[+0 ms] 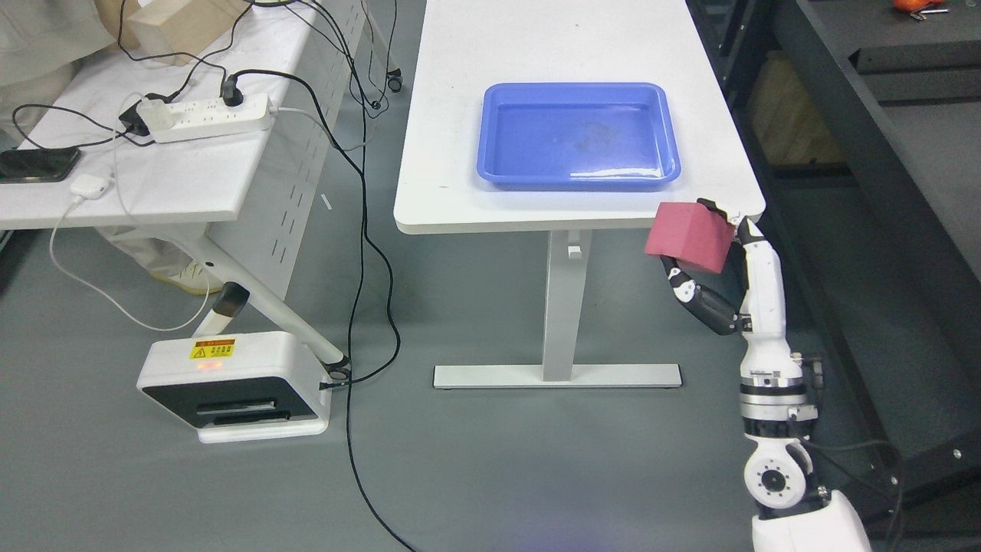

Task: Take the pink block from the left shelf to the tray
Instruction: 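Turn and drive to the white table, carrying the block in the right hand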

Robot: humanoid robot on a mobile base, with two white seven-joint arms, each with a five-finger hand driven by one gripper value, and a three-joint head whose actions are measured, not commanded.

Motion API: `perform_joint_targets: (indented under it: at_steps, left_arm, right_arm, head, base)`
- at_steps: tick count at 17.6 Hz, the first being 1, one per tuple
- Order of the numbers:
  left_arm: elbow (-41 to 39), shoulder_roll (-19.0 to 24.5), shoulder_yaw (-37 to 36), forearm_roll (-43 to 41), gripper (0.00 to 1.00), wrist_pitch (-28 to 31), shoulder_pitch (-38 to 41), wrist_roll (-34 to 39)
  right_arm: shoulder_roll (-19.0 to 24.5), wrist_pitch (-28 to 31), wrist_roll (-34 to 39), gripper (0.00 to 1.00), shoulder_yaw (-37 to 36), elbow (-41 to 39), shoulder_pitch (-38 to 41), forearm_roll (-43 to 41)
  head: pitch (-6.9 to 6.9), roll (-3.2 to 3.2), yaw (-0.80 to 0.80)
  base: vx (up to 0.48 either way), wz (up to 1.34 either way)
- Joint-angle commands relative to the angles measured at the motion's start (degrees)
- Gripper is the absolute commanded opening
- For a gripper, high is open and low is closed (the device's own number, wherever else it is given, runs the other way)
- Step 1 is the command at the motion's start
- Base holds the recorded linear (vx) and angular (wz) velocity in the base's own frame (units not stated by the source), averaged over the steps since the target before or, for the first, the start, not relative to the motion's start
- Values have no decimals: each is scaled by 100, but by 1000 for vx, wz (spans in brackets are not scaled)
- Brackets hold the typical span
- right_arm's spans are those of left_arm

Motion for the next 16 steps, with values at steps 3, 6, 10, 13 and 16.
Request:
perform_joint_targets:
  at_steps: [3, 6, 10, 13, 16]
  left_arm:
    - [-100, 100, 0, 0, 100, 5, 115, -1]
    - [-100, 100, 0, 0, 100, 5, 115, -1]
    - [-100, 100, 0, 0, 100, 5, 115, -1]
    - [-100, 100, 0, 0, 100, 5, 115, -1]
    - [-100, 100, 0, 0, 100, 5, 115, -1]
  right_arm:
    - [-100, 1, -3, 6, 2, -1, -115, 0]
    - [-100, 1, -3, 6, 2, -1, -115, 0]
    - [-100, 1, -3, 6, 10, -1, -115, 0]
    - [-100, 1, 23, 6, 72, -1, -115, 9]
    - [-100, 18, 85, 6, 212, -1, -141, 201]
  head:
    - [0, 0, 0]
    - [0, 0, 0]
    - [0, 0, 0]
    - [0, 0, 0]
    - [0, 0, 0]
  base:
    - [287, 24]
    - [271, 35]
    - [257, 16]
    - [245, 35]
    - [255, 40]
